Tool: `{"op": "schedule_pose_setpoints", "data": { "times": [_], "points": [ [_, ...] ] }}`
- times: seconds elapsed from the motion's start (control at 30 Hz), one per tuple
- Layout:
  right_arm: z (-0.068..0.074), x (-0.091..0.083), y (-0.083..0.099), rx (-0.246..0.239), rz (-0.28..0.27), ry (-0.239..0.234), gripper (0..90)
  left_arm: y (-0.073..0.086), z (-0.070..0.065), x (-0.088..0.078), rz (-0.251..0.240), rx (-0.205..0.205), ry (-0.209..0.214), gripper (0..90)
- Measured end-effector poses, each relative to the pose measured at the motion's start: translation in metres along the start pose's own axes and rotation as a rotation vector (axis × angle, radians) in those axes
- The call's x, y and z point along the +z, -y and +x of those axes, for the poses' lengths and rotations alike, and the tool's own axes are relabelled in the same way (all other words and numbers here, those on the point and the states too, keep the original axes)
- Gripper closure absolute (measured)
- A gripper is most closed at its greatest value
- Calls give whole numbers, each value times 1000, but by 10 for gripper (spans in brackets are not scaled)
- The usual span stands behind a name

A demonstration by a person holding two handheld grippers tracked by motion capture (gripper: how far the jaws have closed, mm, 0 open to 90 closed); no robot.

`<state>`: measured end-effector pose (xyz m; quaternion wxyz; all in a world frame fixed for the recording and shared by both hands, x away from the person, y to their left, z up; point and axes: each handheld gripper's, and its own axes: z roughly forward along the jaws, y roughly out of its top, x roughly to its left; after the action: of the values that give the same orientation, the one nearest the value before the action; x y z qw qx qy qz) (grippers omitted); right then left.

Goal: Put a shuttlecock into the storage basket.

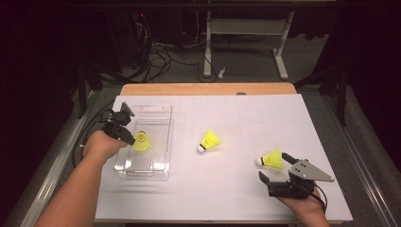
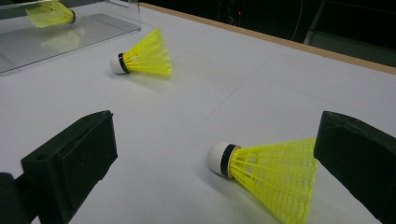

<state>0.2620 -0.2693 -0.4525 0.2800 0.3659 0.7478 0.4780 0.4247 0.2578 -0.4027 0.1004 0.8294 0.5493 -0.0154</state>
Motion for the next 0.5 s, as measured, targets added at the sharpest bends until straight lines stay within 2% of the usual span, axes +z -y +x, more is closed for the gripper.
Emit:
{"op": "schedule_pose_setpoints", "data": {
  "times": [0.5],
  "points": [
    [0,0,0,1,-1,-1,0,2,-8,-4,10,24,8,684]
  ]
}}
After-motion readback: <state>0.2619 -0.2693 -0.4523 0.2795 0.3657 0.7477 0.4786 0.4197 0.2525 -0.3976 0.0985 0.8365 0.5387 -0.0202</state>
